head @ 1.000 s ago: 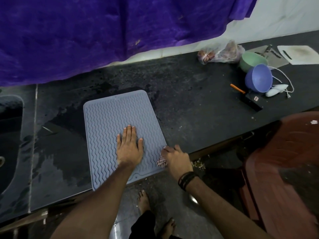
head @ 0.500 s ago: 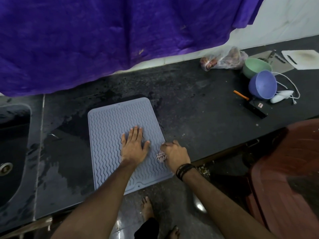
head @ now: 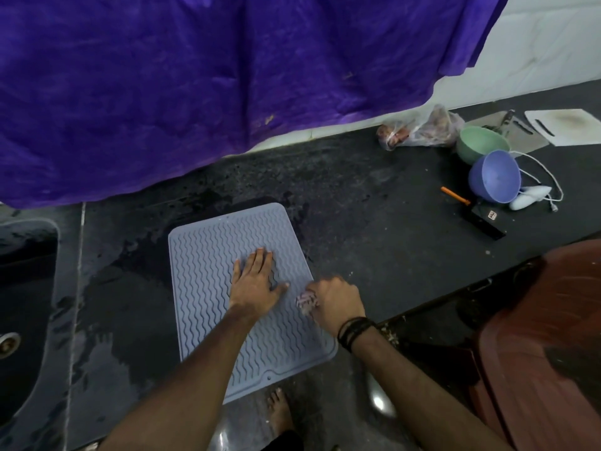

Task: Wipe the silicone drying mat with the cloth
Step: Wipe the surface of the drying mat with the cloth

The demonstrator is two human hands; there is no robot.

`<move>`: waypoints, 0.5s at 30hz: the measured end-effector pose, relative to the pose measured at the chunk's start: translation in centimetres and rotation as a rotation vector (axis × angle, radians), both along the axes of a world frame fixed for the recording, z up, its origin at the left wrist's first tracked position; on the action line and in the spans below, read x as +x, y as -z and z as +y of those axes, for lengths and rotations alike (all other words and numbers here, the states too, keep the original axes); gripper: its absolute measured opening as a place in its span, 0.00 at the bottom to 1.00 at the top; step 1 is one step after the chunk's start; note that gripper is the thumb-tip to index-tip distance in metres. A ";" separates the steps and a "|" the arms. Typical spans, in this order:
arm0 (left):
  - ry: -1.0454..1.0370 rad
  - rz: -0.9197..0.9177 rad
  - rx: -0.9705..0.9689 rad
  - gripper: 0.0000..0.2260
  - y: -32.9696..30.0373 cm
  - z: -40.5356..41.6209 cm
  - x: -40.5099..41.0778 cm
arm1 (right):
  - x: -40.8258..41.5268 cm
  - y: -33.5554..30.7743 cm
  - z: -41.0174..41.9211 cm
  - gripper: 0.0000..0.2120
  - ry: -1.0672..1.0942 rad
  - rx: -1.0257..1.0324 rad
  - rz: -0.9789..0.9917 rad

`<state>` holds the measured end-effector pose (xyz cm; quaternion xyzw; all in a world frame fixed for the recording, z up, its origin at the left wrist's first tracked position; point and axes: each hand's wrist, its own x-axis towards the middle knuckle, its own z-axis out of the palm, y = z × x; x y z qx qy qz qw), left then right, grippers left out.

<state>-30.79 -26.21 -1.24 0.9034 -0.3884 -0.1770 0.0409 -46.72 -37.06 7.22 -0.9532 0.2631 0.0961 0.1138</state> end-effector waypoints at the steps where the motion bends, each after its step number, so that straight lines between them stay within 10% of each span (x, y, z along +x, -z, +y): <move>1: 0.004 0.010 0.012 0.41 -0.1 -0.2 0.5 | 1.1 0.2 -0.4 0.11 0.006 0.012 -0.046; 15: -0.006 0.082 0.062 0.50 -1.2 -2.0 4.1 | 2.7 1.3 -0.9 0.17 -0.085 -0.058 0.207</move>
